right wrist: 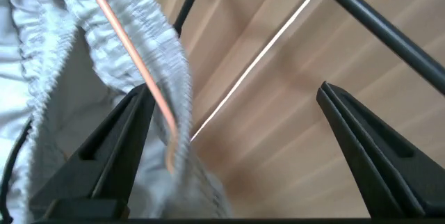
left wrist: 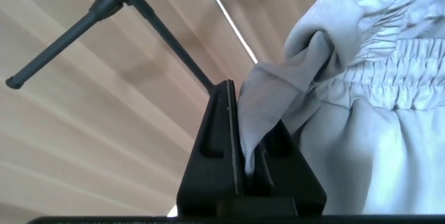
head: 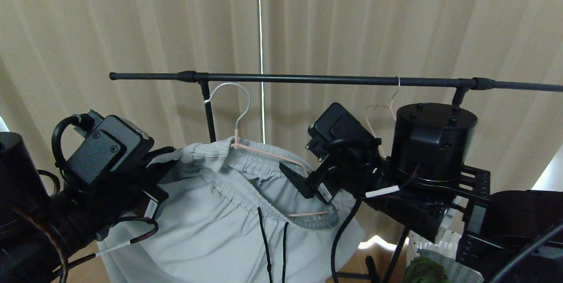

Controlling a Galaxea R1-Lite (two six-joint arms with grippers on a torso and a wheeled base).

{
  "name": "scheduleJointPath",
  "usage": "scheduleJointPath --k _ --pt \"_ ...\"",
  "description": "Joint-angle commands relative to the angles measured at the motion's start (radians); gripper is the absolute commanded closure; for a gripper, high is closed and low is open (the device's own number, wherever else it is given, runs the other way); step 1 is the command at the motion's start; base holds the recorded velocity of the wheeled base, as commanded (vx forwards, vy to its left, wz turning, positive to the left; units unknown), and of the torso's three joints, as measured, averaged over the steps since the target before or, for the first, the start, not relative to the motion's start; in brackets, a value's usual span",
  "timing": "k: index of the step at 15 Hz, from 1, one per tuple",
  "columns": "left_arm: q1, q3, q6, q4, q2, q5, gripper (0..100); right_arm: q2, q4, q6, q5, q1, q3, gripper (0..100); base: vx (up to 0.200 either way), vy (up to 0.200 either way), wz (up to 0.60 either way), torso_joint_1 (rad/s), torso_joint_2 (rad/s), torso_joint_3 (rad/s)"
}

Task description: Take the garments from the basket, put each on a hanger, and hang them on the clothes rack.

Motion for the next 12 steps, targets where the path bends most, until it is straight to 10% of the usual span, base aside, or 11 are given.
scheduleJointPath --k 1,4,5,12 --pt "0.000 0.004 0.001 -0.007 0.000 0.000 100 0.043 0.000 -0.001 -0.002 0.000 -0.035 0 0.000 0.000 0.00 0.000 0.00 0.000" --pt "-0.002 0.004 0.001 -0.008 0.000 0.000 100 0.051 0.000 -0.001 -0.003 0.000 -0.038 0 0.000 0.000 0.00 0.000 0.00 0.000" --pt "-0.002 0.004 0.001 -0.008 0.000 -0.001 100 0.053 -0.002 -0.001 -0.002 0.000 -0.038 100 0.000 0.000 0.00 0.000 0.00 0.000" --pt "-0.002 0.006 0.001 -0.008 -0.008 -0.001 100 0.051 -0.010 -0.001 -0.002 0.000 -0.032 100 0.000 0.000 0.00 0.000 0.00 0.000"
